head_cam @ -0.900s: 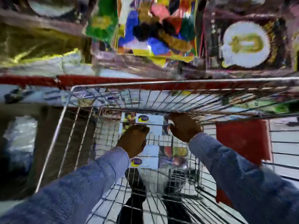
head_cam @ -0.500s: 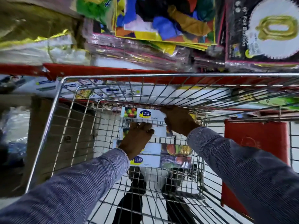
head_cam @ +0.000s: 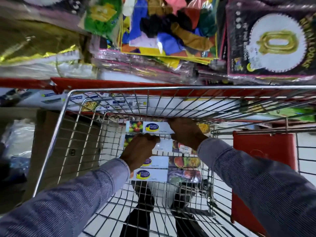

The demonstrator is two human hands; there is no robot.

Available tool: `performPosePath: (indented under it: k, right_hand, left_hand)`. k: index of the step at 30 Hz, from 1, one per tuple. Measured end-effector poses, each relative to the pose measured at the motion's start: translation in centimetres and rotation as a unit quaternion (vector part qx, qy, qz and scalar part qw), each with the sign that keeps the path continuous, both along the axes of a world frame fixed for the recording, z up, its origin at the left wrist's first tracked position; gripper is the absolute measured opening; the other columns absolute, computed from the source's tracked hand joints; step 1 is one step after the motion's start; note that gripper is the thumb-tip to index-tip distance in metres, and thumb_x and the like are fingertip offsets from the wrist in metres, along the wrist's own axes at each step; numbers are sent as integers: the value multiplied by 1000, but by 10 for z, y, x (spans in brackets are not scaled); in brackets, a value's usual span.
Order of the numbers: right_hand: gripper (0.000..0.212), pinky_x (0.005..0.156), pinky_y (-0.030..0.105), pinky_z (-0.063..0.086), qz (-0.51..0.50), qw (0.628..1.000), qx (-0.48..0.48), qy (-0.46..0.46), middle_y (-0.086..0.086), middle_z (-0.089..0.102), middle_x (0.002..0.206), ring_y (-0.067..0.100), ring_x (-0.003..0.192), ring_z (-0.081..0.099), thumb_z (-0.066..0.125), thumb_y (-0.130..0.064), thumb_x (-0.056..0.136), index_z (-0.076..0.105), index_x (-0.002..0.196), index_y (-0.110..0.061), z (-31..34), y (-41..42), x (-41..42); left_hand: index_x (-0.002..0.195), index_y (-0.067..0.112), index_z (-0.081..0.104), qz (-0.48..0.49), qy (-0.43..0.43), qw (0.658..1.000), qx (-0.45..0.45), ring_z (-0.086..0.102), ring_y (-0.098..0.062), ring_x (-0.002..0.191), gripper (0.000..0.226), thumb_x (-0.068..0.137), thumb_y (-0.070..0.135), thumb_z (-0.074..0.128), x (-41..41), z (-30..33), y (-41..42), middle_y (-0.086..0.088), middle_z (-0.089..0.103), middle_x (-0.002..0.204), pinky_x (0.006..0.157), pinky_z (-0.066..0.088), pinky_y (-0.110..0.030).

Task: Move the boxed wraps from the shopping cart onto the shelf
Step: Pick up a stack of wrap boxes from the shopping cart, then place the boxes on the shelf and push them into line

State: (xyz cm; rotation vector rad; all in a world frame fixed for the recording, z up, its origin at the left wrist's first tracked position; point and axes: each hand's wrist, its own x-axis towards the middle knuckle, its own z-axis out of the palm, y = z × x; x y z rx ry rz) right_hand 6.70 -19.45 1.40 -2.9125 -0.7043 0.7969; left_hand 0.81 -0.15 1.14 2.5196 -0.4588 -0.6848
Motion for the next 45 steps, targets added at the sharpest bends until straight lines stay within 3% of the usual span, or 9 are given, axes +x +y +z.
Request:
performPosePath:
  k: [3,9,13,16,18,24,32,38,45]
  right_hand:
    - [50,93,43,48,18,999,16,-32,15,63,122,35,113,58,65,-28,80,53,126,-10,42,-6,-4]
    - [47,89,39,46,61,993,31,-93,11,66,113,32,107,60,65,-42,78,58,115,-14,167,-9,-4]
    - [47,83,33,48,69,988,40,-129,6,68,109,26,104,62,63,-51,77,60,113,-20,267,-12,0]
    - [49,84,33,46,60,986,54,-146,7,67,114,28,107,60,68,-46,75,60,117,-21,349,-15,2]
    - [47,79,33,47,70,980,44,-179,7,69,109,28,104,62,69,-48,74,63,114,-23,403,-16,2]
    - [42,63,28,36,63,959,40,-272,9,64,83,30,86,64,70,-51,73,66,100,-20,532,-27,4]
    - [44,77,36,53,15,950,50,-309,7,73,103,29,97,64,70,-43,76,66,112,-17,602,-51,30]
    - [61,98,38,46,-32,951,27,-305,6,55,137,28,125,51,68,-42,83,50,136,-17,609,-66,88]
    - [60,102,40,42,-60,955,6,-292,13,42,139,32,128,44,67,-36,86,46,139,-18,578,-64,151]
  left_hand:
    - [123,11,61,15,13,1000,6,61,-33,102,30,96,16,47,-2,43,6,-18,64,120,81,52,-37]
    - [120,25,63,-31,-94,994,-38,68,-27,100,52,72,13,80,-14,156,29,-5,69,118,82,55,-34]
    - [119,37,59,-35,-136,989,-57,61,-5,106,53,71,33,81,-15,248,37,11,66,121,88,43,-10]
    - [119,39,60,-37,-178,981,-63,61,1,107,52,70,53,71,-15,316,37,20,65,119,92,42,-8]
    - [118,41,61,-31,-226,972,-58,56,6,108,54,66,49,74,-11,354,37,28,60,117,92,32,0]
    - [108,36,67,-41,-318,944,-73,66,-5,96,52,57,48,70,10,467,15,16,73,107,80,50,-23]
    - [106,30,72,-29,-362,929,-72,62,3,97,47,61,31,87,50,537,-6,18,72,106,85,48,-13]
    - [106,45,66,-4,-343,935,-85,58,-3,105,52,57,37,79,86,542,-12,19,67,111,91,51,-31]
    - [104,53,64,-16,-326,941,-86,59,-5,111,50,55,50,72,116,542,-17,18,68,117,96,52,-35]
